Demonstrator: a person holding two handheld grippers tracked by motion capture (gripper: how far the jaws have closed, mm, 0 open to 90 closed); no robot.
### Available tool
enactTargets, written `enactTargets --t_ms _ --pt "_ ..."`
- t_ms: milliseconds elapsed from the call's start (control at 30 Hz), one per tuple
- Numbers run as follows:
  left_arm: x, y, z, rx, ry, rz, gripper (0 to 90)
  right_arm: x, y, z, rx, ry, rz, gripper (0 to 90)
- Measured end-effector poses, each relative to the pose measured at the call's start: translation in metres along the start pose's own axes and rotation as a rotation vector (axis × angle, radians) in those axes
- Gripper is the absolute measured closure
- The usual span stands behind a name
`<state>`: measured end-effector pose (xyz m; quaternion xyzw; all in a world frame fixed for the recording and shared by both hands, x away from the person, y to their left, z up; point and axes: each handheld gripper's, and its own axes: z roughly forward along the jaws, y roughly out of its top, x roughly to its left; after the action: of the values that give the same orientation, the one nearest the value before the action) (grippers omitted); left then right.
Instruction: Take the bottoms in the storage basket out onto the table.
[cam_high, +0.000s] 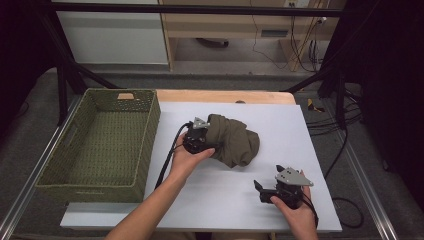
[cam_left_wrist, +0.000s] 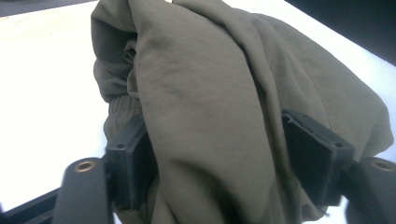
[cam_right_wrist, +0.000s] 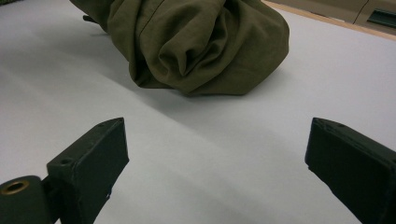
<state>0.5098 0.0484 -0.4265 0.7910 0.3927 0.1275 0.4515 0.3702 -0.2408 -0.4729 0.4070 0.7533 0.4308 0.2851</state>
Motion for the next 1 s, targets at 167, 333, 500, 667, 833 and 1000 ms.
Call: enactTargets --t_ms 167,333,500,667,833,1000 --pt "-0.0009 -0.0001 0.0006 0.001 0.008 -0.002 18.9 -0.0001 0.0 0.0001 0.0 0.0 -0.001 6.2" --pt "-0.0007 -0.0002 0.0013 0.002 0.009 -0.009 14.9 -0.0002 0.0 -0.0001 0.001 0.0 0.0 6.2" --pt "-0.0001 0.0 0.0007 0.0 0.009 -0.011 13.5 -0.0002 0.0 -0.0001 0.001 0.001 0.0 6.2" --pt "0.0013 -0.0001 -0.0012 -0.006 0.012 -0.015 12.8 -0.0004 -0.0001 0.0 0.001 0.0 0.001 6.1" --pt "0.0026 -0.0006 -0.0033 -0.007 0.01 -0.022 12.4 -0.0002 0.0 -0.0001 0.001 0.001 0.001 6.2" --pt "0.0028 -0.0002 -0.0055 -0.008 0.008 -0.018 12.3 -0.0004 0.0 -0.0001 0.001 0.0 0.001 6.1"
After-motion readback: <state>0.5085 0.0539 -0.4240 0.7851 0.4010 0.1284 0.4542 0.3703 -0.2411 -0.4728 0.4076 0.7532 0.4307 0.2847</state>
